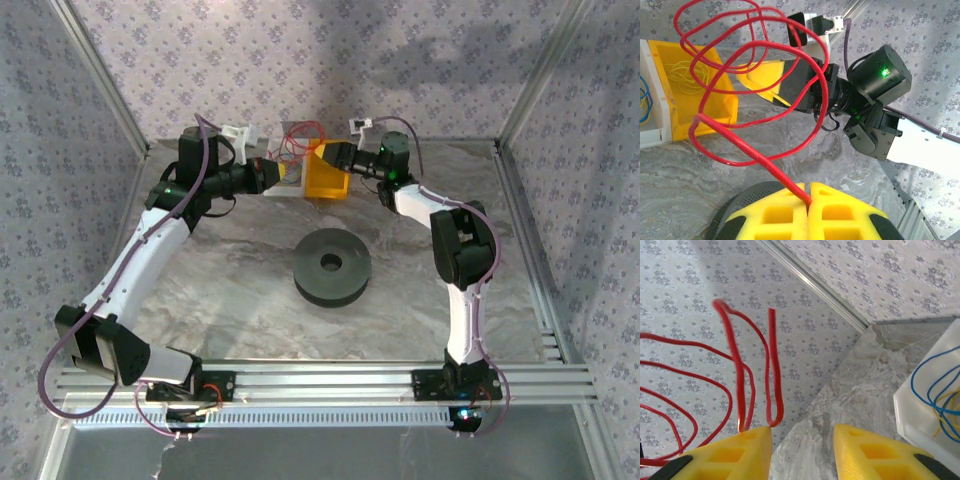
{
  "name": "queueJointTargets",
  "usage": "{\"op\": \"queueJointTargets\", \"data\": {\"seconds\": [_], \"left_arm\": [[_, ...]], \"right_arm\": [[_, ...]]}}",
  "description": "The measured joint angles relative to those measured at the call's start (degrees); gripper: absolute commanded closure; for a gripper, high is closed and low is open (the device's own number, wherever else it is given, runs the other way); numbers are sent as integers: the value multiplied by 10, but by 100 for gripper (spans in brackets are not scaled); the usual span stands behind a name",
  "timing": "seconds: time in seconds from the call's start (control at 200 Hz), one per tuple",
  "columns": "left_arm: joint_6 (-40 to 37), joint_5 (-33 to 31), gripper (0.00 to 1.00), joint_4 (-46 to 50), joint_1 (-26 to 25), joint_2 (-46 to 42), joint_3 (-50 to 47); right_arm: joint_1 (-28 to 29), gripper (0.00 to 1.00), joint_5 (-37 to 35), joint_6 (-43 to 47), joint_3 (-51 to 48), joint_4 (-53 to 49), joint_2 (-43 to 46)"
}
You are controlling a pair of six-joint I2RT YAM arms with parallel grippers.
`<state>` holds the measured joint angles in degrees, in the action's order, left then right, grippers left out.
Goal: Wrap the cables
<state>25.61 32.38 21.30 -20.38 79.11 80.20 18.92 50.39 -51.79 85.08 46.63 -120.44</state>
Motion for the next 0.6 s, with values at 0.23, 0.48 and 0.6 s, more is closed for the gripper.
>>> {"op": "queueJointTargets", "data": {"seconds": [0.23, 0.48, 0.6], "left_arm": [[1, 14, 100, -1, 0, 0, 0], [7, 36, 100, -4, 0, 0, 0], [7, 45, 100, -5, -1, 0, 0]], "right_arm": [[-1, 60, 0, -5, -18, 54, 0], [-6, 60, 0, 3, -56, 66, 16], [-9, 60, -1, 8, -64, 76, 34]]}}
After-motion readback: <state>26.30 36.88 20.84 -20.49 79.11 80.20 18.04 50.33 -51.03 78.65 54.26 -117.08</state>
